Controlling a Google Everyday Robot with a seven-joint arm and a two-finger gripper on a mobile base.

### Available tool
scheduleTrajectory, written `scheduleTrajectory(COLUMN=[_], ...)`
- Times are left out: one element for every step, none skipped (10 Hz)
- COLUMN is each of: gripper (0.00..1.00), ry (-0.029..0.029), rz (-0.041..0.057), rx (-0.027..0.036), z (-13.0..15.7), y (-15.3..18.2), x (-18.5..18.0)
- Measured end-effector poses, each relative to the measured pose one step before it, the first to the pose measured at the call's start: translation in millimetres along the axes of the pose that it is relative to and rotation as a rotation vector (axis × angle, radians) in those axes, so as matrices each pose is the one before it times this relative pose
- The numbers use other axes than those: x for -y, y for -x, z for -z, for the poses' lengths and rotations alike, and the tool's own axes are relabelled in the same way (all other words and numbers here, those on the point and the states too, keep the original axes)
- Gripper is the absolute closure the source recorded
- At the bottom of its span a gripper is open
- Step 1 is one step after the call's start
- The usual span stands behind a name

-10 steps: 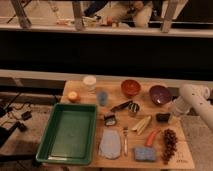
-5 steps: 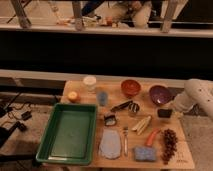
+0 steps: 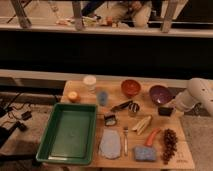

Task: Place eraser in table surface

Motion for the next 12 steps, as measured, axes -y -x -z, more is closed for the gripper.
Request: scheduleTrajectory(gripper=[1.0, 1.0, 1.0, 1.0, 1.0, 1.0, 1.0, 1.0, 1.0, 1.0, 1.0, 1.0], ry=[0.00085, 0.00431, 0.00185, 0.00666, 0.00845, 0.00743, 0.00754, 0.00423, 0.00433, 0.00138, 0.00179, 0.00361], rz=[-0.00187, -0.0032, -0.00355, -0.00664, -0.003, -0.00209, -0.00171, -0.0001, -0.00005, -0.00077, -0.00146, 0.00044], rx=[0.00053, -0.00093, -0.00025, -0.00012, -0.00073, -0.00138, -0.00186, -0.00227, -0.00204, -0.00137, -0.00097, -0.00196], z=[-1.52, -3.32, -2.19, -4.98, -3.98, -3.38, -3.86, -2.35, -2.82, -1.38, -1.11, -1.55], y=[-0.03, -1.5, -1.21, -2.15, -1.12, -1.16, -1.5, -0.74, -0.63, -0.69, -1.08, -0.67], x=[-0.35, -1.41, 0.0, -0.57, -1.18, -1.06, -1.58, -0.51, -0.53, 0.13, -0.45, -1.02])
